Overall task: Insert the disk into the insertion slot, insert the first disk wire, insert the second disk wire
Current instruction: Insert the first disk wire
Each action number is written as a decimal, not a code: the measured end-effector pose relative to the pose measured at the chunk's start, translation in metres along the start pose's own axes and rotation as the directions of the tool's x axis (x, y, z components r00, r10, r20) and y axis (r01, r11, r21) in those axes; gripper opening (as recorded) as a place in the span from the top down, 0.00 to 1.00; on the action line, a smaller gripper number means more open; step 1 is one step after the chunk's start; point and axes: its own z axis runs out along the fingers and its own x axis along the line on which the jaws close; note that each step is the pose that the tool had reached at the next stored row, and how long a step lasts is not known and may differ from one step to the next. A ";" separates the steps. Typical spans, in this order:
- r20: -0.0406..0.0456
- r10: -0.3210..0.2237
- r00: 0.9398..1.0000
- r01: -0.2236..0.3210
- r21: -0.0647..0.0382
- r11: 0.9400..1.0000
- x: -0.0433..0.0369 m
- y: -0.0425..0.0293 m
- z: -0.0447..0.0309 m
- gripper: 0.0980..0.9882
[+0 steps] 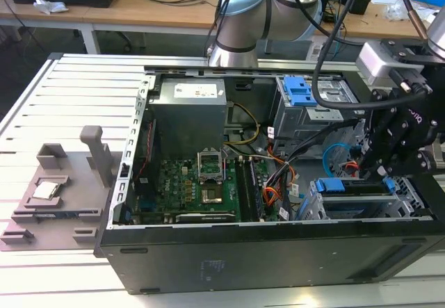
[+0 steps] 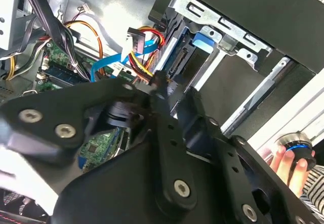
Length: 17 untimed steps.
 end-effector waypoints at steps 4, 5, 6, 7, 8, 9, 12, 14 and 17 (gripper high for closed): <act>0.000 0.000 1.000 0.000 0.000 1.000 0.0002 0.0000 0.0000 0.93; 0.000 0.000 1.000 0.000 0.000 1.000 0.0002 0.0000 0.0000 0.93; 0.000 0.000 1.000 0.000 0.000 1.000 0.0002 0.0000 0.0000 0.93; 0.000 0.000 1.000 0.000 0.000 1.000 0.0005 0.0000 0.0000 0.93; -0.001 0.000 1.000 0.000 0.000 1.000 0.0005 -0.0003 0.0003 0.93; -0.001 0.000 1.000 0.000 0.000 1.000 0.0005 -0.0017 0.0010 0.93; -0.001 0.002 1.000 -0.002 -0.004 1.000 -0.0002 -0.0104 0.0063 0.93; -0.001 0.009 1.000 -0.009 -0.004 1.000 -0.0014 -0.0106 0.0080 0.93; 0.000 0.018 1.000 -0.018 -0.004 1.000 -0.0025 -0.0107 0.0094 0.93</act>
